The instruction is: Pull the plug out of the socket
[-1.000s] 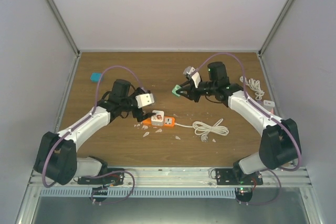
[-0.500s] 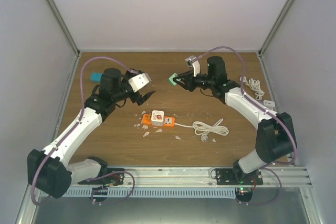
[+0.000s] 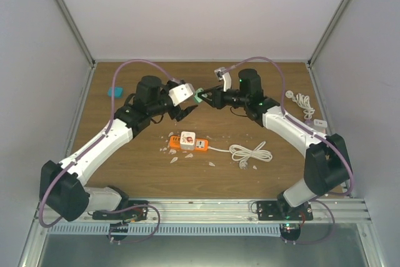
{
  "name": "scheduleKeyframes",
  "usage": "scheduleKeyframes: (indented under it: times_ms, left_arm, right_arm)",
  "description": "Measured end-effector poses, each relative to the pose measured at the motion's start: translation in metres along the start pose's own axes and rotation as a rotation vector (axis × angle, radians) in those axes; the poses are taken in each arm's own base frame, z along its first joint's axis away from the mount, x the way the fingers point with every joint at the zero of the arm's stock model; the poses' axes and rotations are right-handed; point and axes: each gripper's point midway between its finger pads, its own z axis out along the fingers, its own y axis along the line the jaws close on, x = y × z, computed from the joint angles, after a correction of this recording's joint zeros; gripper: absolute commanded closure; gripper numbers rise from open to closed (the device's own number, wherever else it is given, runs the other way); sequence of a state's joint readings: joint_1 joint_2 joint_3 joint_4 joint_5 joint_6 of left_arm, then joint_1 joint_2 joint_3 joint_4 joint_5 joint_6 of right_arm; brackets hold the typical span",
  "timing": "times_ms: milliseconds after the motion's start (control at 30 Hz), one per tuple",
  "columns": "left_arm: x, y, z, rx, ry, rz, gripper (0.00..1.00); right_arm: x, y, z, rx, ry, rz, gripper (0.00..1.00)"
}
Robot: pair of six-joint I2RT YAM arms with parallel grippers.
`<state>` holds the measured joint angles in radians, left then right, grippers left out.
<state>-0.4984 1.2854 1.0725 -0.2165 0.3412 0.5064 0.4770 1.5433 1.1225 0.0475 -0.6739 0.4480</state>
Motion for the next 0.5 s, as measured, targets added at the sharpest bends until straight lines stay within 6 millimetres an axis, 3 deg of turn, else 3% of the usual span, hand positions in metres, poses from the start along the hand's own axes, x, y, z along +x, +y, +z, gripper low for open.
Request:
scheduleKeyframes:
  times_ms: [500]
  left_arm:
    - [0.008,-0.010,0.024,-0.005,0.066,0.043,0.45]
  right_arm:
    - [0.000,0.009,0.006,-0.009,-0.007,0.062,0.90]
